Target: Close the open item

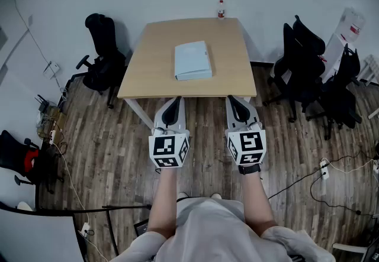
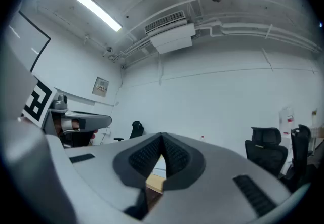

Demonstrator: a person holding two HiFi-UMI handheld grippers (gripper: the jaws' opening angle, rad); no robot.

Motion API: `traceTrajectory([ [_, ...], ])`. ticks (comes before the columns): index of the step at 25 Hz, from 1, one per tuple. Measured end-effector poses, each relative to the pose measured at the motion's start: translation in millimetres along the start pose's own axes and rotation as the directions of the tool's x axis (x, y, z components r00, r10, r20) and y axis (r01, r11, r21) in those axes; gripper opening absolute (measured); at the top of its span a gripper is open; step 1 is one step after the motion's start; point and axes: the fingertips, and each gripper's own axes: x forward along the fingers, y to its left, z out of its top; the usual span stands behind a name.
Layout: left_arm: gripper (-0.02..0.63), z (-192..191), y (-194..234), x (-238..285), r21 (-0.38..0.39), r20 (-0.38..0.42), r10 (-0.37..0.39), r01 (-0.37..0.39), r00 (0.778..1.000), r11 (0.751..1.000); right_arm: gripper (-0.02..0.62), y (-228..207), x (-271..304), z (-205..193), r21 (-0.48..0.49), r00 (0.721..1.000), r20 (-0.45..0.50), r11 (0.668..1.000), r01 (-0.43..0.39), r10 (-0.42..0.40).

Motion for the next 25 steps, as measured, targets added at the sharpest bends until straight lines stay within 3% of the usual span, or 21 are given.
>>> traceTrajectory([
  [5,0.005,0.5,-26.8,-4.7,-0.042,0.029,0.019,-0.018,0.999,0.999,0.012,-20.0,-20.5,-3.8,-0.014,1.000,-0.006,1.000,0.000,0.000],
  [14,0.005,-19.4,-5.0,4.4,-0.062,0.012,0.028,-0.027,1.000,0.998,0.014,-3.9,-1.2,-11.7,0.065,0.996,0.046,0.995,-0.079,0.076],
  [20,0.005,-35.5,9.5,55.6,-0.073,0.030,-0.010,0.013,1.000,0.997,0.014,-11.2,40.8,-28.7,0.055,0.997,0.027,0.995,-0.079,0.078],
  [25,0.006,-41.0,38.2,122.7,-0.059,0.047,-0.028,0.031,0.999,0.998,0.014,-34.7,112.9,-37.3,0.040,0.998,0.016,0.997,-0.069,0.069],
])
